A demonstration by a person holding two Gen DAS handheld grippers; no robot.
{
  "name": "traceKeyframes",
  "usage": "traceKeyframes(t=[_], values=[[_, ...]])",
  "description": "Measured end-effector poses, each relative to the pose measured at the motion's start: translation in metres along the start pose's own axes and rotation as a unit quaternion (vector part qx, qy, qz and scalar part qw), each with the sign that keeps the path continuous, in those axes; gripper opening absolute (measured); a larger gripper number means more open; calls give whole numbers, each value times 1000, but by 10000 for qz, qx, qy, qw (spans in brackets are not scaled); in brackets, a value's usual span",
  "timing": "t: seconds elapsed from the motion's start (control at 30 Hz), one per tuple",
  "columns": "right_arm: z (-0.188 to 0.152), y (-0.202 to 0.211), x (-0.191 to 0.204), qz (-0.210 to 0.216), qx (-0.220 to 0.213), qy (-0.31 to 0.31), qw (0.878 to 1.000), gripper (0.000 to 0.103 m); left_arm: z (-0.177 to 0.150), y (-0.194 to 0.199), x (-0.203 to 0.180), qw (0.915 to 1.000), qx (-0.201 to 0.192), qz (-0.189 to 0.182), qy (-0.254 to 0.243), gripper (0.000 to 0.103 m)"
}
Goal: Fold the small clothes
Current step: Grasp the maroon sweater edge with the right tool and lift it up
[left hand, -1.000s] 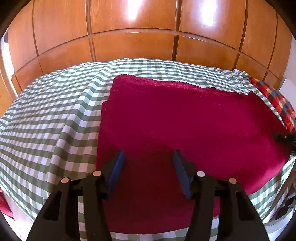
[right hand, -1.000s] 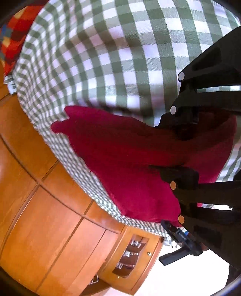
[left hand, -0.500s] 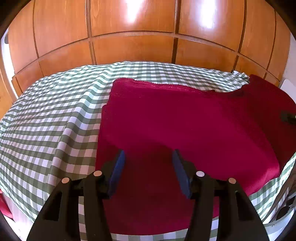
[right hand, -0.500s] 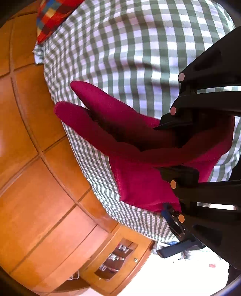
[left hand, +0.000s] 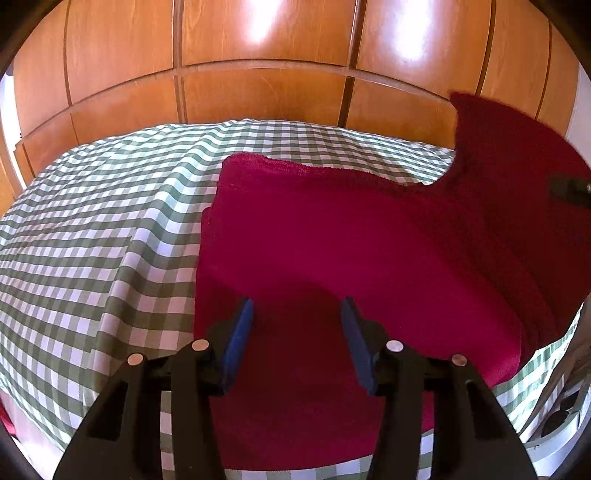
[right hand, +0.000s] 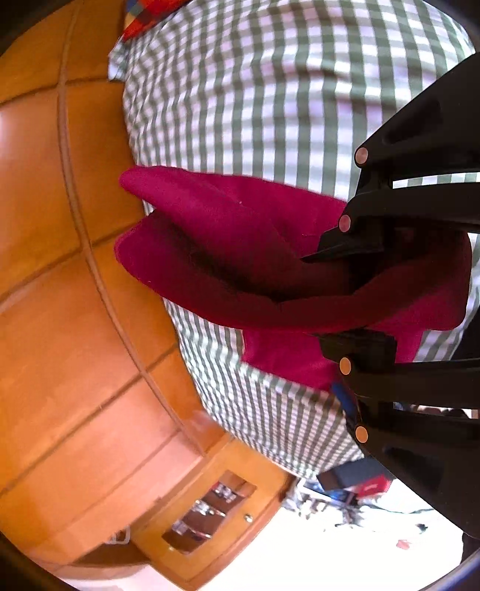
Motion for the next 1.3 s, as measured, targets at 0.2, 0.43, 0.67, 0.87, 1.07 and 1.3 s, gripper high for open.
traceKeyframes(t=[0.2, 0.43, 0.67, 0.87, 1.07, 1.3], values=[[-8, -30, 52, 177, 292, 382, 9987, 28, 2, 4, 8, 9985, -77, -423, 348, 47], [-45, -76, 114, 290, 751, 1045, 9913, 28, 11, 31, 43, 9841, -380, -1203, 1250, 46], [-67, -92, 130, 229, 731, 1493, 9858, 28, 21, 46, 57, 9639, -534, -1882, 1805, 55], [-69, -70, 136, 921, 579, 1636, 9805, 66, 34, 36, 40, 9355, -420, -2723, 2212, 71], [-73, -19, 112, 1507, 328, 1358, 9787, 69, 44, 18, 31, 9202, -131, -3070, 2424, 79], [-85, 3, 4, 645, 142, 409, 9970, 69, 49, -2, 16, 9226, 355, -3100, 2268, 79]])
Point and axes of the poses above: each gripper's, at about its wrist camera, not at the fingertips, and y roughly against the way its jaws point, x to its left, z to its top, the point moved 10 cm from there along -y, roughly the way its jaws point, and after that the axes turned 11 degrees about -z, right-handed, at the moved point
